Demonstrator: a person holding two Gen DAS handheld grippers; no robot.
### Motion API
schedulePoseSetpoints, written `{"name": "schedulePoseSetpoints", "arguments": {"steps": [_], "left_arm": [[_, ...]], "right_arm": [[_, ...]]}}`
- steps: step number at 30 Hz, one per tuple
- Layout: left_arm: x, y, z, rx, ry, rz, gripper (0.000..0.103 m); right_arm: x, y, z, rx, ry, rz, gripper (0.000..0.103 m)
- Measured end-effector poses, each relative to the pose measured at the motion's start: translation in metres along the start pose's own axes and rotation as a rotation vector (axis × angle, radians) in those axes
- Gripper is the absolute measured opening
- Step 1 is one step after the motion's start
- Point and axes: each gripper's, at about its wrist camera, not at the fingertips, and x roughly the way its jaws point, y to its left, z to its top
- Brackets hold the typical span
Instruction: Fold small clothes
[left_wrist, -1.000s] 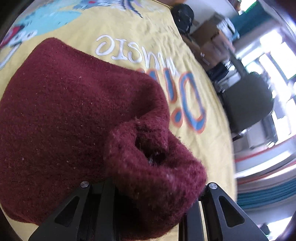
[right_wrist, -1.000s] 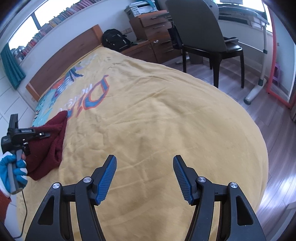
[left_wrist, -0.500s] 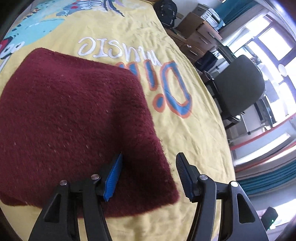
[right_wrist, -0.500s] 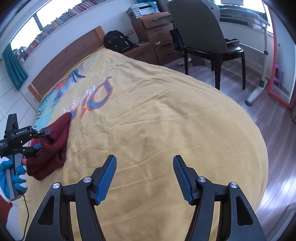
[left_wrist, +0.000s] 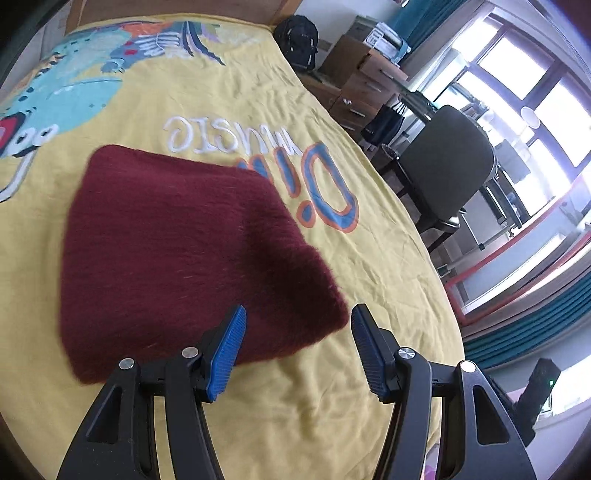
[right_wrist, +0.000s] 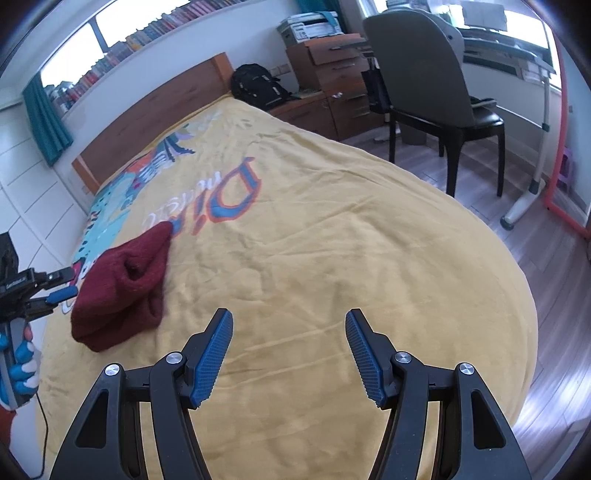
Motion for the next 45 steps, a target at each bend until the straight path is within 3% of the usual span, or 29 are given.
{"name": "schedulePoseSetpoints", "arguments": {"steps": [11,22,28,33,39,45], "left_arm": [[-0.069,0.07,-0.04,-0.067,-0.056,0.061,0.054],[-0.113,0.141,-0.04,-0.112,-0.098,0.135,0.054],[-0.086,0.146,-0.023,-0.088,-0.089,0.15,0.054],[-0.047,0.139,-0.003,-0.028,-0.064,0.171,0.054],[-0.006,0.146,0.008,-0.003,-0.036,0.198,0.054],[0.019,0.149,-0.008,0.005,0.001,0.197,0.056]], "right_arm": [[-0.003,0.091,0.003,-0.122,0.004,0.061,0.065],[0.06,0.206,0.013,-0.27,0.069,0.196,0.065],[0.109,0.251,0.03,-0.316,0.091,0.265,0.065],[0.153,0.264,0.043,-0.32,0.12,0.29,0.065],[0.2,0.244,0.04,-0.287,0.183,0.262,0.065],[0.218,0.217,0.016,-0.26,0.23,0.264,0.066]]}}
